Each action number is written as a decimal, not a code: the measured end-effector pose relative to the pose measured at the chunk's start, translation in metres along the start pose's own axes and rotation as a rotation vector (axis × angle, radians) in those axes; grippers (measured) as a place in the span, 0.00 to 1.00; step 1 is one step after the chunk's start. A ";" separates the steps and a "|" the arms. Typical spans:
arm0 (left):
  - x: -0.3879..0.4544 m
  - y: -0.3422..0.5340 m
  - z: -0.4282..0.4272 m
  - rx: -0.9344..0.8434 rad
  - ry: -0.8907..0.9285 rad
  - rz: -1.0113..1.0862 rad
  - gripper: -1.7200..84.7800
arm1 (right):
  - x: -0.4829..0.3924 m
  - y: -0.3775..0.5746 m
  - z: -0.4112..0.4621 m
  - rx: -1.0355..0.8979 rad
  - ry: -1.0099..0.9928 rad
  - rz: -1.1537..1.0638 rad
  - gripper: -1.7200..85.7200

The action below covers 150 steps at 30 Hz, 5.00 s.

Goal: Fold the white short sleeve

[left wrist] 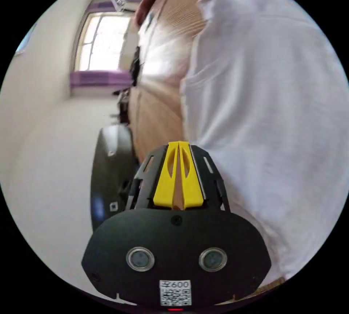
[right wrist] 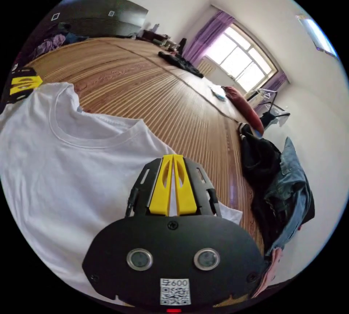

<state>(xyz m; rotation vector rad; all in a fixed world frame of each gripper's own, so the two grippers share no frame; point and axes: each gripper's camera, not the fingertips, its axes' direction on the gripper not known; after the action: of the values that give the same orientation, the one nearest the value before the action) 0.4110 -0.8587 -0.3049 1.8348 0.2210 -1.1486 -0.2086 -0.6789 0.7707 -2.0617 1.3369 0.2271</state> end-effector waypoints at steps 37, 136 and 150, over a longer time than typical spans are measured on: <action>-0.026 0.386 -0.164 -0.103 0.887 -0.104 0.03 | 0.049 0.257 -0.254 -0.227 -0.571 -0.023 0.01; 0.230 0.629 -0.223 -0.014 0.963 -0.368 0.03 | 0.083 0.495 -0.471 -0.223 -0.138 0.358 0.01; 0.232 0.604 -0.241 -0.154 0.819 -0.149 0.03 | 0.086 0.491 -0.455 -0.308 -0.145 0.343 0.02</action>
<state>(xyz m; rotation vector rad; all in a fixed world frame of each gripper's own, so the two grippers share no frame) 1.0291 -1.0741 -0.0864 2.0790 0.8955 -0.3935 -0.6846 -1.1482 0.8656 -1.9963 1.6392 0.7590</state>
